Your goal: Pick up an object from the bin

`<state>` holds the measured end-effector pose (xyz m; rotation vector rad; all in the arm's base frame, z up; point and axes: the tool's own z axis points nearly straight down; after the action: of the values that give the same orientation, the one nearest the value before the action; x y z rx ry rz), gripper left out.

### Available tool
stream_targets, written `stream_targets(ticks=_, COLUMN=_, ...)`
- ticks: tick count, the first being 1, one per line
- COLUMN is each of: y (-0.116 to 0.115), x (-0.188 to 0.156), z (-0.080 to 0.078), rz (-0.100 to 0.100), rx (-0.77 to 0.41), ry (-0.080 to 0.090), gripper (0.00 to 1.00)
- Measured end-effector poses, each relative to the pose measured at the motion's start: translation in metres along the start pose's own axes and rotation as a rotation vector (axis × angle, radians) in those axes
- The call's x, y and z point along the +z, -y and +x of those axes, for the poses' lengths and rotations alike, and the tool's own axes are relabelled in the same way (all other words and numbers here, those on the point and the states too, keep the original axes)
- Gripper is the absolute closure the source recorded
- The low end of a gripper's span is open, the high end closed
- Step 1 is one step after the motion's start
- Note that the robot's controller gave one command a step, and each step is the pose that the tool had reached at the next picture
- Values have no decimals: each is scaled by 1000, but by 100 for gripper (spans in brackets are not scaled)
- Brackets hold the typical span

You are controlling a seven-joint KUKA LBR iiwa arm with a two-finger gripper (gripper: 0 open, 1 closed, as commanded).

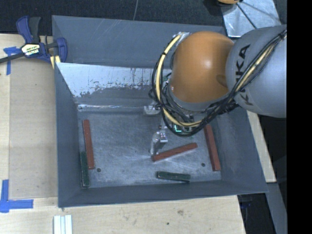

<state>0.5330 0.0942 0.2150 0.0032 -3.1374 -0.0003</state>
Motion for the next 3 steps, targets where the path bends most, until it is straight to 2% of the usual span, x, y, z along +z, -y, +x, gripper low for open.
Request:
stream_targets(ticks=1, y=0, x=-3, z=-2, rz=-1, rx=2, ry=7, gripper=0)
stream_targets(ticks=2, y=34, x=60, z=-3, rz=0, rx=-105, ry=10, gripper=0)
stream_targets(ticks=3, y=86, x=53, z=4, rz=3, rx=-68, ry=10, gripper=0)
